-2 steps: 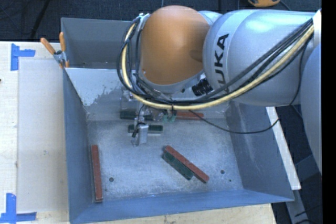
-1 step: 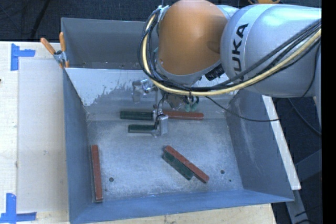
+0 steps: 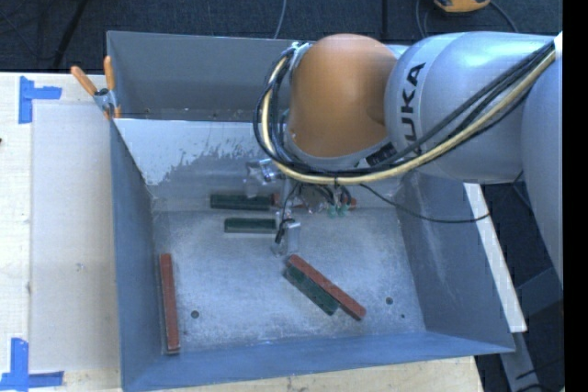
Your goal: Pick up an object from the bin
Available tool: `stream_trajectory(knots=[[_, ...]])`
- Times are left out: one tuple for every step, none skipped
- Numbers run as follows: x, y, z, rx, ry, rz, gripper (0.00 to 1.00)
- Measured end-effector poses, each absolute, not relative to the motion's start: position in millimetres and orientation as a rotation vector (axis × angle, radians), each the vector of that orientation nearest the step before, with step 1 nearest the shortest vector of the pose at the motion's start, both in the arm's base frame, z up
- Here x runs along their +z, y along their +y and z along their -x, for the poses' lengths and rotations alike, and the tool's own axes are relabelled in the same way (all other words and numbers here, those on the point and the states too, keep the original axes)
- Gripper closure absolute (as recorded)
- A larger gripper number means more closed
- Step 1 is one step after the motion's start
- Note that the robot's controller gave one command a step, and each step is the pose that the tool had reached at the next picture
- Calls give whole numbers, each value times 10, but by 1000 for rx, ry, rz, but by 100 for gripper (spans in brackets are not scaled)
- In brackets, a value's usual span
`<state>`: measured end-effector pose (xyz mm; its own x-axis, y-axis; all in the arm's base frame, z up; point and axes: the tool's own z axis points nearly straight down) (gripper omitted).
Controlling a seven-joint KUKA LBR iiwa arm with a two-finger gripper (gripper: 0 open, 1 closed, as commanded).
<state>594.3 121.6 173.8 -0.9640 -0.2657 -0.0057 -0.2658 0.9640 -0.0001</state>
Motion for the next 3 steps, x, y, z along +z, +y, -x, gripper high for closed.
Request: stream_trajectory(knots=[[1142, 1235, -5884, -1, 3103, 464, 0], [997, 1261, -5875, 1, 3098, 510, 0], [1077, 1285, -5534, 0, 3088, 588, 0]])
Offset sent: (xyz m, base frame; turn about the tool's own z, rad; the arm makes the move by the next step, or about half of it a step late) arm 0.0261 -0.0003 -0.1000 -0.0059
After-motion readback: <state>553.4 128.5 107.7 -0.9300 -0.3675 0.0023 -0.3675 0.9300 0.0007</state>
